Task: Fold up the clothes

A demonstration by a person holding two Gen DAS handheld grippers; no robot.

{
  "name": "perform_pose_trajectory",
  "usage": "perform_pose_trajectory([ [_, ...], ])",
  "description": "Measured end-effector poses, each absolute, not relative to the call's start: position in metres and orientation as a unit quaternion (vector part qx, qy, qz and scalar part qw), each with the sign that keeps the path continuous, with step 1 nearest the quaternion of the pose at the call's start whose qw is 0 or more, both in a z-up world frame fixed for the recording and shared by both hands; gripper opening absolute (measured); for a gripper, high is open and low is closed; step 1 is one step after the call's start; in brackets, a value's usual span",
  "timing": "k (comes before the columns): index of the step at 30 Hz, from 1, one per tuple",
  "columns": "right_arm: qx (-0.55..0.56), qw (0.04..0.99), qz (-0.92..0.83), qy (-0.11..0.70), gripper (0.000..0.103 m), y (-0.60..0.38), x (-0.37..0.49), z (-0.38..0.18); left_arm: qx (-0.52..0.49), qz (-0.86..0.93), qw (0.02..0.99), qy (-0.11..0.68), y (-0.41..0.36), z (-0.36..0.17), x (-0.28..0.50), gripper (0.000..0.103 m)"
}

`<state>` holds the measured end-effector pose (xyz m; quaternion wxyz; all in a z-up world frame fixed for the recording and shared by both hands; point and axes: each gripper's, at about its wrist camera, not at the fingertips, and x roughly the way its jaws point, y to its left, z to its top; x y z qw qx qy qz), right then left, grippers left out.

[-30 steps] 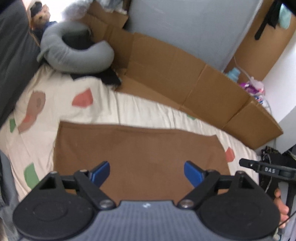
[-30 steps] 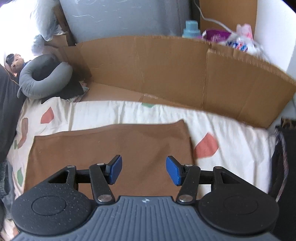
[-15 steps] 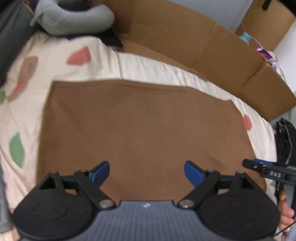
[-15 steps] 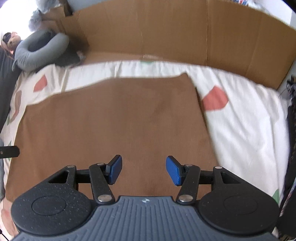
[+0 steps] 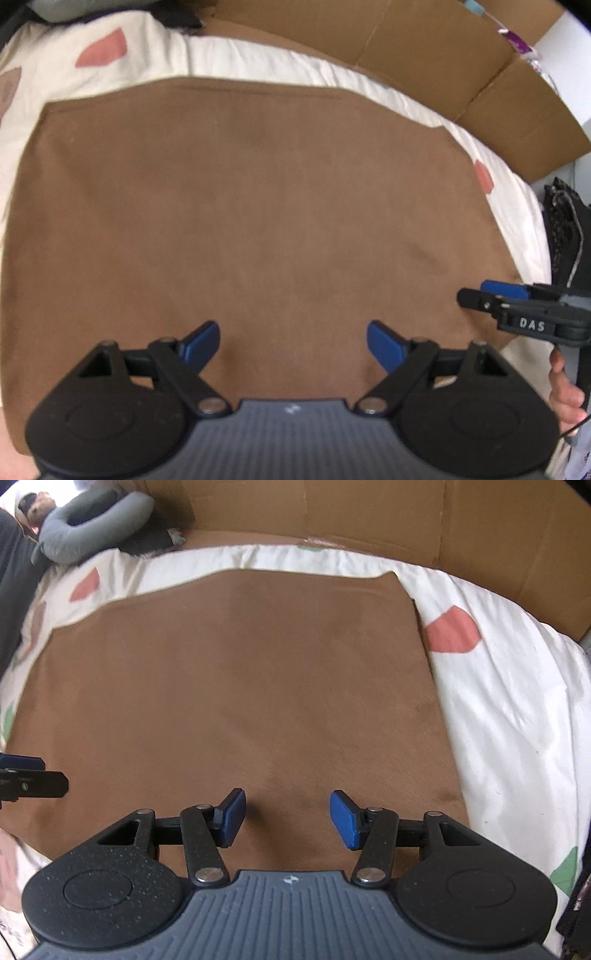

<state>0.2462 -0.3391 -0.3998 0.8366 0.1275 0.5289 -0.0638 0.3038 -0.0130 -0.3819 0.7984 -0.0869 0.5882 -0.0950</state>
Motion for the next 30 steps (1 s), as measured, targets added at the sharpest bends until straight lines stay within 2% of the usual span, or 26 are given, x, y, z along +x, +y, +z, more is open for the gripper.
perform_pose_trajectory([
  [6, 0.115, 0.835, -0.073, 0.533, 0.049, -0.348, 0.228, -0.407, -0.087, -0.098, 0.792, 0.596, -0.017, -0.394, 0.293, 0.088],
  [10, 0.118, 0.836, -0.081, 0.530, 0.048, -0.359, 0.218, -0.407, -0.078, -0.122, 0.789, 0.597, -0.025, -0.394, 0.283, 0.088],
  [13, 0.106, 0.837, -0.087, 0.529, 0.048, -0.364, 0.212, -0.407, -0.068, -0.142, 0.789, 0.594, -0.034, -0.392, 0.277, 0.080],
  [15, 0.094, 0.838, -0.091, 0.530, 0.048, -0.366, 0.208, -0.406, -0.067, -0.157, 0.789, 0.590, -0.040, -0.389, 0.274, 0.070],
  [19, 0.104, 0.844, -0.103, 0.515, 0.048, -0.376, 0.199, -0.388, -0.070, -0.182, 0.794, 0.575, -0.050, -0.379, 0.277, 0.065],
  [22, 0.115, 0.846, -0.089, 0.512, 0.048, -0.374, 0.196, -0.379, -0.073, -0.191, 0.796, 0.570, -0.060, -0.375, 0.282, 0.051],
  [26, 0.102, 0.846, -0.069, 0.520, 0.048, -0.355, 0.195, -0.382, -0.063, -0.200, 0.798, 0.566, -0.083, -0.378, 0.283, 0.044],
  [30, 0.083, 0.844, -0.051, 0.527, 0.048, -0.334, 0.192, -0.385, -0.070, -0.206, 0.794, 0.568, -0.091, -0.386, 0.277, 0.042],
])
